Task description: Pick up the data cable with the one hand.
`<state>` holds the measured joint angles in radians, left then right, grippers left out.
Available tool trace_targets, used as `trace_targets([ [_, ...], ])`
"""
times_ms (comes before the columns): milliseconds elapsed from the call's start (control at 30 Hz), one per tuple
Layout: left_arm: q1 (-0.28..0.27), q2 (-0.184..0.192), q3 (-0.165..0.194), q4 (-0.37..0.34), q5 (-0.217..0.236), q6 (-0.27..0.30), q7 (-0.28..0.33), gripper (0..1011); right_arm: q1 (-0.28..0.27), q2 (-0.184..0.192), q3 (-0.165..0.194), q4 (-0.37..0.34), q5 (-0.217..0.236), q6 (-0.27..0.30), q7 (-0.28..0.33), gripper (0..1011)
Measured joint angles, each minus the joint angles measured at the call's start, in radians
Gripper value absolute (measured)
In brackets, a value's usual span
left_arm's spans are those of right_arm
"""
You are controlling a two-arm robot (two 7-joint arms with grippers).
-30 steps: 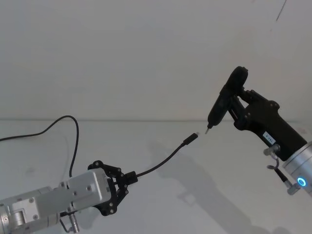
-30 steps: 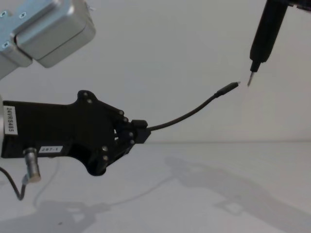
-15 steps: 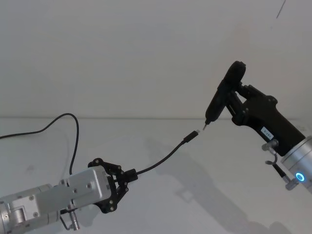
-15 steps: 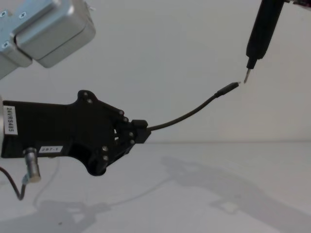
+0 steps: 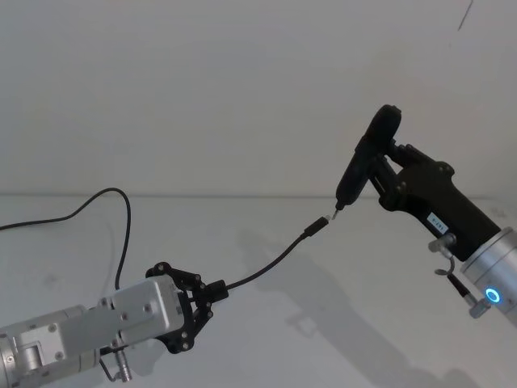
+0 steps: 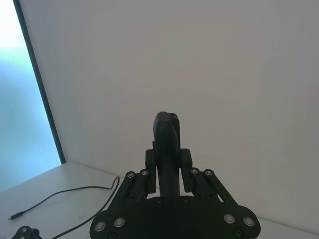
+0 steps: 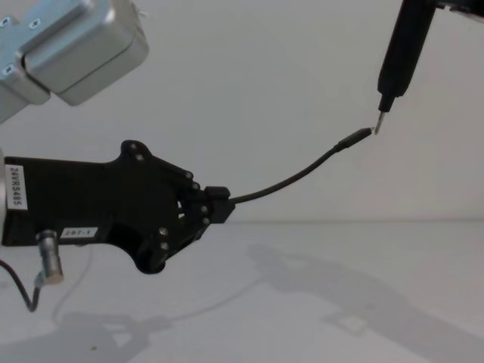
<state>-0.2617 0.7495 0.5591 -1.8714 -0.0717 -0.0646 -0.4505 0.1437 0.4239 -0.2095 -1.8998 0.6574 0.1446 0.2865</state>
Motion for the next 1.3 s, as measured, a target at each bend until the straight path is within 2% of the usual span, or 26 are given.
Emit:
trace_targets([
  [1300, 0.000, 0.000, 0.000, 0.000, 0.000, 0.000, 0.000, 56, 0.010, 0.029, -0.032, -0.015, 0.011, -0.008, -0.019, 284],
])
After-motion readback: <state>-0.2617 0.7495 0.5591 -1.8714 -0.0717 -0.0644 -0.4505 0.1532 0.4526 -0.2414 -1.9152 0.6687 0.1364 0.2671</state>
